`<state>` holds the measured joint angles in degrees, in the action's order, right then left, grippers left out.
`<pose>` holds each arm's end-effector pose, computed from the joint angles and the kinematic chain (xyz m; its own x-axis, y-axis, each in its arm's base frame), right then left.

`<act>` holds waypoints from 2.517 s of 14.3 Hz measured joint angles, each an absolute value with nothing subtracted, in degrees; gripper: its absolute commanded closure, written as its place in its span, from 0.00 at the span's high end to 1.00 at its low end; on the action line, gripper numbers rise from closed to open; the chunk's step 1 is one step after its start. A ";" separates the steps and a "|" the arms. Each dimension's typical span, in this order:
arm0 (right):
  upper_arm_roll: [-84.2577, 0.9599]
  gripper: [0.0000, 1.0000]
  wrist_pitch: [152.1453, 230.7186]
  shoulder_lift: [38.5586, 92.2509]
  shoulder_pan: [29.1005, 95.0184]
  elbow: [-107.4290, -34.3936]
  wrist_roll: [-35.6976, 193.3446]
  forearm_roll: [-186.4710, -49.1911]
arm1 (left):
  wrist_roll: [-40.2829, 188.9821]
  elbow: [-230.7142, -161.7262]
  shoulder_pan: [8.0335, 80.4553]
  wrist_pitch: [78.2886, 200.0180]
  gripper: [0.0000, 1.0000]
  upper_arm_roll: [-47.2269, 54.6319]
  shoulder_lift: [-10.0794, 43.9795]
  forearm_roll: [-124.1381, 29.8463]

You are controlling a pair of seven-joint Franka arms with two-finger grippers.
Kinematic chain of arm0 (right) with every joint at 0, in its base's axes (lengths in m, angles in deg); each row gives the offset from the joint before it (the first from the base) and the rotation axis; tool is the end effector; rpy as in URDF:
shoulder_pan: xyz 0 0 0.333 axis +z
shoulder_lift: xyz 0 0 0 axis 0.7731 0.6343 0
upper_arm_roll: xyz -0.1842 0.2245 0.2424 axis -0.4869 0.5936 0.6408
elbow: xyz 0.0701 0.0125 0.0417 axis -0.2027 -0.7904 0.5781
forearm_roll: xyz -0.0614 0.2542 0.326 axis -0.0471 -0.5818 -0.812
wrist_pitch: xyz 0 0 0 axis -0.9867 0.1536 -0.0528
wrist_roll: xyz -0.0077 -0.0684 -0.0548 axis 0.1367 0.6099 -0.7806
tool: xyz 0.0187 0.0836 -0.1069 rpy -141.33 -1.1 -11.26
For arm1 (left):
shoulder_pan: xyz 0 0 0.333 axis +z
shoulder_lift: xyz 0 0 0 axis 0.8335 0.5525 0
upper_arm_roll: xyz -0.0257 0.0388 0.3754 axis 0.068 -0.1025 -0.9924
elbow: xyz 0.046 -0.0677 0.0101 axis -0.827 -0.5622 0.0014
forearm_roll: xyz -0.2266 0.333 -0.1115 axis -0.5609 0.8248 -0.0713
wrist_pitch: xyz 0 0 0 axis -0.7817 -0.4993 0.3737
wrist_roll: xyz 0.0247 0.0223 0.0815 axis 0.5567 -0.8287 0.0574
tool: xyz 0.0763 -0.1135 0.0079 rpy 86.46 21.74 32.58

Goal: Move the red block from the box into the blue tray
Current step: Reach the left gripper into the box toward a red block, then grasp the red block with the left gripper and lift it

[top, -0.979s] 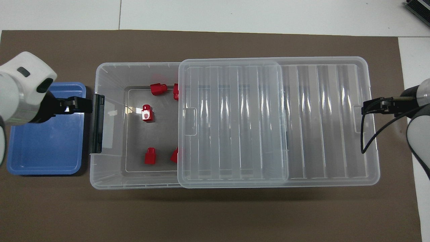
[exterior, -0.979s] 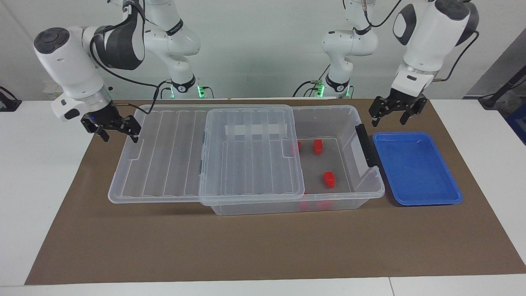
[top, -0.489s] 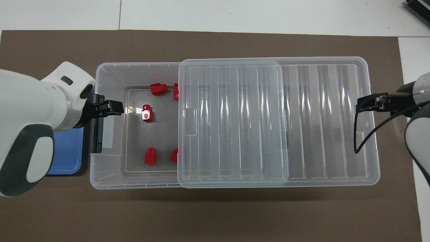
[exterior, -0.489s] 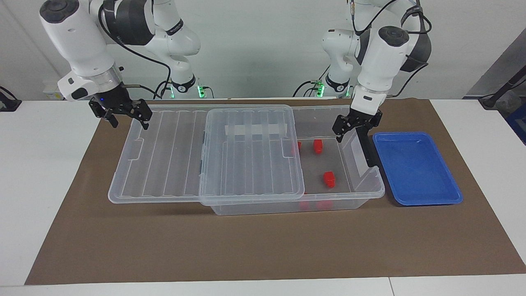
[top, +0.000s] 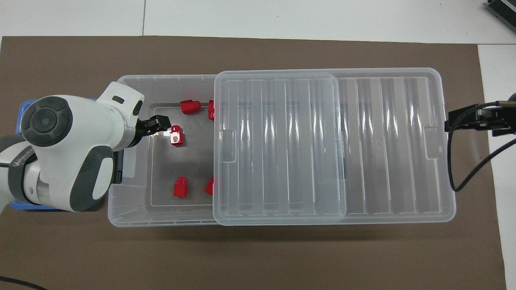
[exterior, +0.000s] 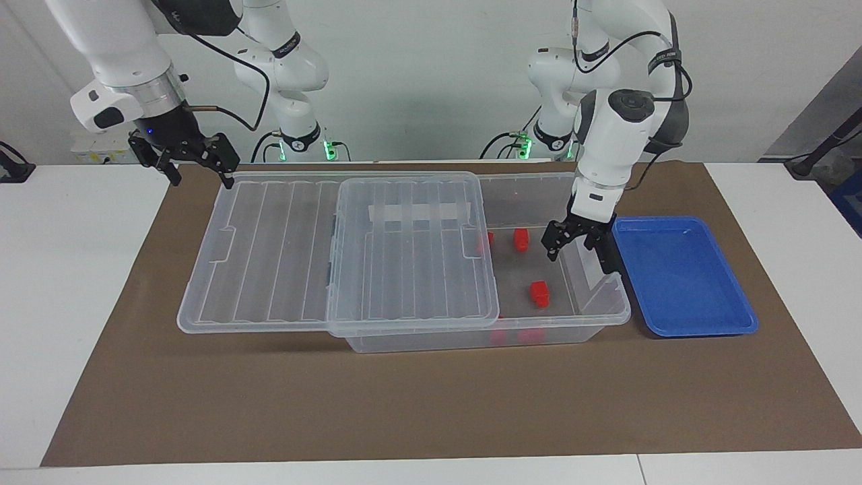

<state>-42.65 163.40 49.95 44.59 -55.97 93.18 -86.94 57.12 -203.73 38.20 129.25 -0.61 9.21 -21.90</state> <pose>0.5784 0.0010 0.6702 0.9942 -0.1065 0.0158 -0.1066 -0.9943 0.0041 0.5784 -0.1768 0.4620 0.9516 0.2736 0.1401 0.2632 -0.9607 0.0885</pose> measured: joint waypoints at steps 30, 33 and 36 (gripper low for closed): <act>-42.55 1.00 162.34 49.83 45.06 -57.27 93.19 -86.91 | 61.53 -205.64 34.95 144.48 0.59 -0.03 24.03 -14.39; -42.56 1.00 162.34 49.82 45.04 -57.35 93.19 -86.91 | 61.59 -205.64 34.95 144.52 0.02 -0.04 24.03 -14.39; -42.57 1.00 162.34 49.81 45.03 -57.42 93.19 -86.91 | 61.83 -205.54 34.93 144.64 0.00 0.11 23.97 -14.38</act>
